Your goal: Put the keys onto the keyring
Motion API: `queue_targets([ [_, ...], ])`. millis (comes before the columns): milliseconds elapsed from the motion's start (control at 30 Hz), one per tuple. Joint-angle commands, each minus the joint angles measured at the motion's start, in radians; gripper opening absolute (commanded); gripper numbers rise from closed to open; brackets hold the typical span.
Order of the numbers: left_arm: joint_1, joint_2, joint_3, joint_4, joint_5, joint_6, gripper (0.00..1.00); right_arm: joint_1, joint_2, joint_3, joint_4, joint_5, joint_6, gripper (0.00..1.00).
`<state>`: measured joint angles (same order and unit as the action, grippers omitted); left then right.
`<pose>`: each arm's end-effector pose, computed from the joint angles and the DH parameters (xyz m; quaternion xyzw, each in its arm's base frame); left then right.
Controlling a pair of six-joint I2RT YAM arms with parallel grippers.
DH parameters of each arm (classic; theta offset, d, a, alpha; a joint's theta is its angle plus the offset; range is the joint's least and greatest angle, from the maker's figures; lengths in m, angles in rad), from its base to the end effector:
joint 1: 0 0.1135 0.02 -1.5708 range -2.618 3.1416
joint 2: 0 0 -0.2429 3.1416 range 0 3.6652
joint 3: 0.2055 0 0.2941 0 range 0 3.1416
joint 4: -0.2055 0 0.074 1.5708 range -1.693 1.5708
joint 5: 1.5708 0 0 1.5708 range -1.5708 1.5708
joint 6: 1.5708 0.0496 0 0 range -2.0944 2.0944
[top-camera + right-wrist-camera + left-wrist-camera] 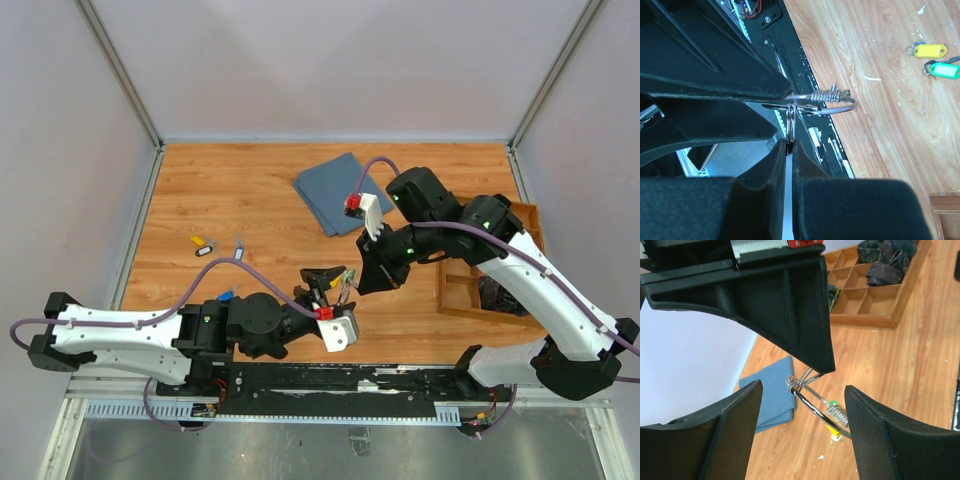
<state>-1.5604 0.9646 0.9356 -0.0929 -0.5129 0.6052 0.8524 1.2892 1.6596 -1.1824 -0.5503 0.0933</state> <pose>0.0273 -0.2872 0.3505 0.5610 0.4881 -0.1260 0.6566 0.1642 0.2272 0.4226 -0.4247 0.7930 0.3870 0.2024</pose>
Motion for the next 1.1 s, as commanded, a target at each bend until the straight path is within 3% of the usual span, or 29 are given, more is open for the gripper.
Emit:
queue_targets([
  [0,-0.031,0.015,-0.039,0.082,-0.114,0.106,0.7,-0.028,-0.022,0.014,-0.005,-0.035,0.014,0.01],
  [367,-0.082,0.053,-0.098,0.246,-0.246,0.264,0.55,-0.028,-0.016,-0.01,0.01,-0.081,0.022,0.01],
  [933,-0.104,0.071,-0.13,0.292,-0.262,0.317,0.34,-0.027,-0.021,-0.037,0.042,-0.143,0.039,0.01],
  [1067,-0.108,0.075,-0.129,0.289,-0.257,0.315,0.2,-0.028,-0.026,-0.038,0.045,-0.148,0.042,0.01],
])
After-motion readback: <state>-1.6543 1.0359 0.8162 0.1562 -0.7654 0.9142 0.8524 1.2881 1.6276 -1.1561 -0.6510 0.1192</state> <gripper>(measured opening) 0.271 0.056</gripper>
